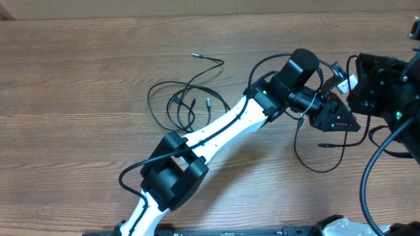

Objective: Untangle cables

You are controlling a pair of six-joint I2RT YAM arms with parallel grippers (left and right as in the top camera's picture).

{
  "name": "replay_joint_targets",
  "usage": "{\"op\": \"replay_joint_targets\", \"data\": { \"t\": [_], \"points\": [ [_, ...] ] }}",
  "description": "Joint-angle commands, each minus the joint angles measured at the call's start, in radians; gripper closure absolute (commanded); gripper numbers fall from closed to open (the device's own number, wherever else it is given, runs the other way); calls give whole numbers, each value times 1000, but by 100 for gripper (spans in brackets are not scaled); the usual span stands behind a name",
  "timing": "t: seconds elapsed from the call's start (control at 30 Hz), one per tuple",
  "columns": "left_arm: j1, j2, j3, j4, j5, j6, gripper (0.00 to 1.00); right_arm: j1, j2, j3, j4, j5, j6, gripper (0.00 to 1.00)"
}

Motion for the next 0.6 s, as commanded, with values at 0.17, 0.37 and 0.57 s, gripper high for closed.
{"op": "replay_joint_targets", "data": {
  "t": [0.17, 0.37, 0.57],
  "points": [
    [1, 13, 3, 2, -126, -108, 96, 2, -13, 3, 4, -2, -12, 96],
    [3, 13, 3, -110, -200, -79, 96, 2, -13, 3, 4, -2, -11, 85],
    [10, 13, 3, -305, -299, 23, 96, 2, -13, 3, 4, -2, -10, 64]
  ]
}}
